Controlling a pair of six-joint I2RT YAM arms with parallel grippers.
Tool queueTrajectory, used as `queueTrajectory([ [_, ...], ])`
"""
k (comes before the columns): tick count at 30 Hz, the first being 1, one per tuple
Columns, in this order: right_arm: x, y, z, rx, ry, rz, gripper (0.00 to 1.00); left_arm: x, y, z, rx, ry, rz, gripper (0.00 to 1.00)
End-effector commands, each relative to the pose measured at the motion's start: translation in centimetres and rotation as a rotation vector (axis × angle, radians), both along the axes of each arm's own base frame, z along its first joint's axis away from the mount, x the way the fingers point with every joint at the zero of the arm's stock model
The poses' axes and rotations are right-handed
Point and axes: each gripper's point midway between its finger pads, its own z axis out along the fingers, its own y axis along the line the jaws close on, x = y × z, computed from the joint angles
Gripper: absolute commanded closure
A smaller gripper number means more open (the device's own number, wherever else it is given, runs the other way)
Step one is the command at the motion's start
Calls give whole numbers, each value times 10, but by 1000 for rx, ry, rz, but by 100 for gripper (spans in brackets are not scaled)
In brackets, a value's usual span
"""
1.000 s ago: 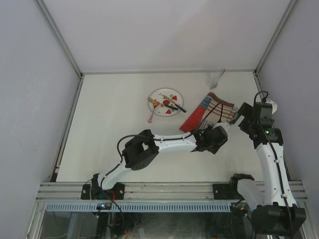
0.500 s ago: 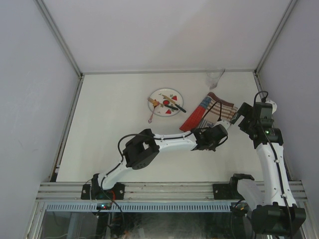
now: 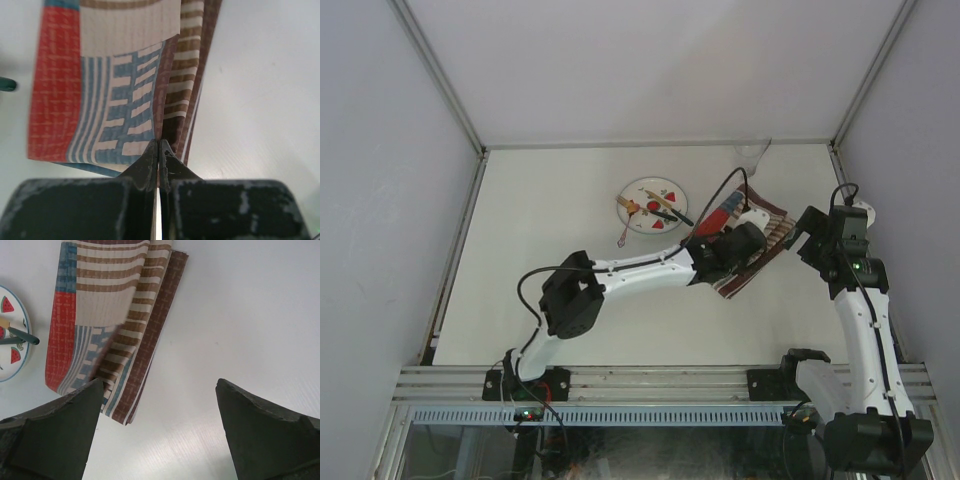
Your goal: Set the dinner table for one person
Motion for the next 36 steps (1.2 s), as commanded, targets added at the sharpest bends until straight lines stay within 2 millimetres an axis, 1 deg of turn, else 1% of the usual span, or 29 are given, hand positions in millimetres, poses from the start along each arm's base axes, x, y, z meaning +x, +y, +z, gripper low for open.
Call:
queueTrajectory([
  [1, 7, 3, 11, 9, -62, 15, 6, 24, 24, 65, -58, -103, 76, 100],
  [3, 6, 8, 9, 32, -66, 32, 6, 25, 31, 77, -60, -121, 94, 100],
  [6, 4, 16, 2, 66, -67, 59, 7, 28, 49, 89, -44, -153, 146, 100],
  [9, -1, 28, -7, 101, -63, 97, 7, 29, 72, 96, -17, -175, 208, 100],
  [11, -5, 39, -12, 126, -66, 134, 7, 29, 88, 100, -6, -193, 246, 100],
  [12, -6, 45, -15, 136, -70, 150, 7, 31, 96, 104, -1, -207, 268, 100],
  [17, -12, 70, -37, 148, -45, 198, 8, 49, 130, 108, 43, -230, 352, 100],
  [19, -14, 83, -48, 148, -18, 226, 9, 52, 137, 113, 21, -233, 362, 100],
  [22, -13, 105, -64, 135, 11, 268, 12, 56, 145, 127, 12, -259, 373, 100],
  [24, -13, 122, -73, 132, 34, 303, 14, 57, 149, 136, 17, -281, 383, 100],
  [26, -15, 145, -84, 124, 65, 357, 15, 57, 154, 143, 13, -293, 392, 100],
  [28, -14, 163, -90, 112, 66, 391, 15, 55, 159, 149, 3, -299, 396, 100],
  [31, -9, 191, -103, 92, 67, 438, 19, 54, 166, 153, -3, -305, 412, 100],
  [34, -2, 214, -118, 72, 83, 476, 21, 52, 175, 156, 6, -317, 428, 100],
  [36, 2, 228, -129, 53, 112, 497, 25, 51, 183, 157, 15, -326, 443, 100],
])
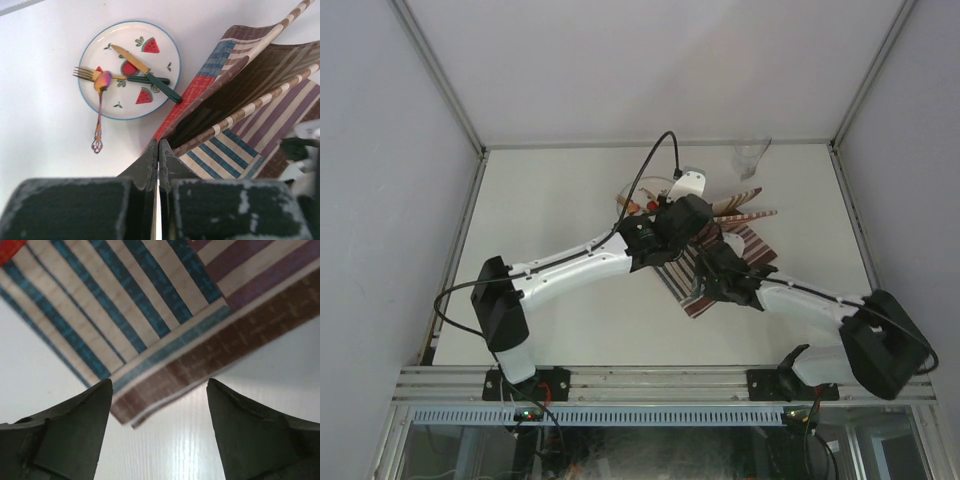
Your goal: Set the dinner table for one person
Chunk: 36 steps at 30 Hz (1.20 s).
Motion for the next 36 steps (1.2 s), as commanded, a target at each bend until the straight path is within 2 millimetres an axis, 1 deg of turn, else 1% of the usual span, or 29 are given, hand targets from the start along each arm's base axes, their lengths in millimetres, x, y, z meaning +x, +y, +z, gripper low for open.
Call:
queueTrajectory([
  [1, 34, 39, 2, 25, -77, -7, 30, -2, 29, 40, -34, -90, 67, 100],
  [2, 35, 44, -8, -4, -51, 5, 36, -3, 33, 40, -33, -92, 76, 100],
  [3, 36, 50, -14, -22, -34, 21, 47, -6, 38, 40, -33, -91, 84, 100],
  [4, 35, 54, -19, -40, -12, 34, 64, -8, 44, 40, -34, -91, 95, 100],
  [5, 35, 61, -21, -50, 3, 47, 81, -11, 50, 39, -36, -89, 107, 100],
  [6, 31, 63, -25, -66, 25, 58, 100, -15, 59, 36, -29, -84, 119, 100],
  [9, 14, 71, -30, -78, 59, 99, 100, -25, 83, 40, -41, -87, 164, 100],
  [11, 5, 74, -25, -89, 54, 120, 100, -32, 98, 41, -48, -92, 188, 100],
  [13, -3, 73, -16, -98, 41, 122, 100, -37, 112, 47, -66, -103, 216, 100],
  [19, -25, 66, 9, -102, 34, 131, 100, -53, 137, 53, -90, -103, 246, 100],
  [23, -36, 52, 22, -127, 26, 121, 100, -65, 154, 56, -105, -102, 279, 100],
  [26, -36, 46, 29, -134, 11, 118, 100, -77, 163, 57, -127, -98, 293, 100],
  [29, -35, 49, 33, -119, -4, 125, 100, -89, 180, 56, -135, -101, 321, 100],
  [30, -34, 50, 34, -116, -6, 127, 100, -93, 185, 53, -137, -98, 336, 100],
  [36, -32, 66, 24, -106, 16, 166, 100, -127, 238, 33, -152, -75, 411, 100],
])
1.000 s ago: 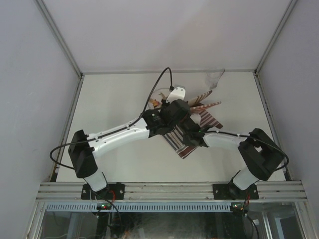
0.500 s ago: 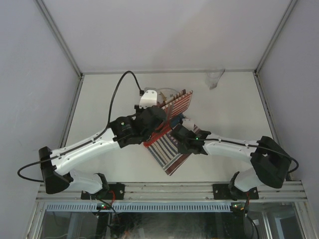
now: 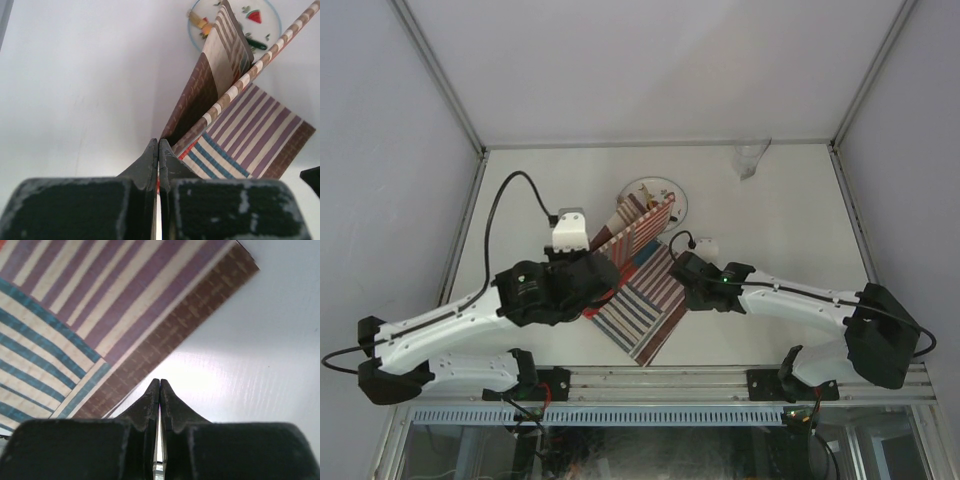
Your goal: Set the dinner table for one person
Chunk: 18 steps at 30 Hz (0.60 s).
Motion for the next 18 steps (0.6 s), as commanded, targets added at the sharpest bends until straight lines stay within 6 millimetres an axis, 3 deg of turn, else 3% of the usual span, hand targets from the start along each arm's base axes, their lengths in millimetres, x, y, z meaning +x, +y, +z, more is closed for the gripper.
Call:
queueTrajectory([
  [1, 7, 21, 1, 26, -6, 35, 100, -21, 56, -5, -46, -36, 136, 100],
  [8, 21, 57, 13, 37, -27, 98, 100, -37, 77, -28, -78, -2, 154, 100],
  [18, 19, 77, 7, 32, -24, 141, 100, -28, 88, -24, 6, -59, 193, 100],
])
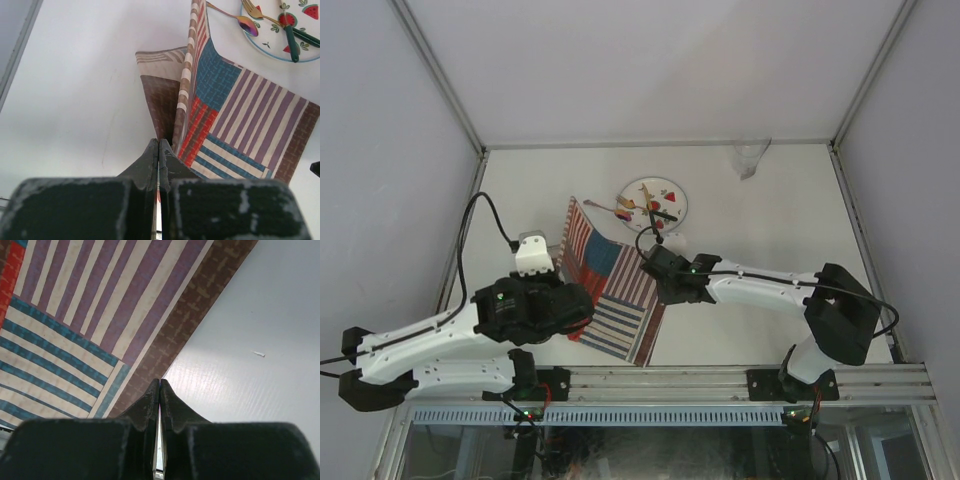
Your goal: Set the dinner table for one person
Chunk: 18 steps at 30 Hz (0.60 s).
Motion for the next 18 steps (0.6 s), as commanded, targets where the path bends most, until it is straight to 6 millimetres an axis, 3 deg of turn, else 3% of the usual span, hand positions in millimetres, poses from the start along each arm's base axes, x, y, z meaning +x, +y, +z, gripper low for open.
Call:
queueTrajectory([
  [1, 2, 13, 4, 13, -22, 31, 100, 11, 13, 9, 59, -77, 59, 100],
  [7, 1, 10, 0, -18, -21, 30, 100, 14, 17, 10, 80, -86, 78, 100],
  [18, 10, 26, -18, -2, 6, 61, 100, 5, 51, -16, 172, -4, 183, 100],
])
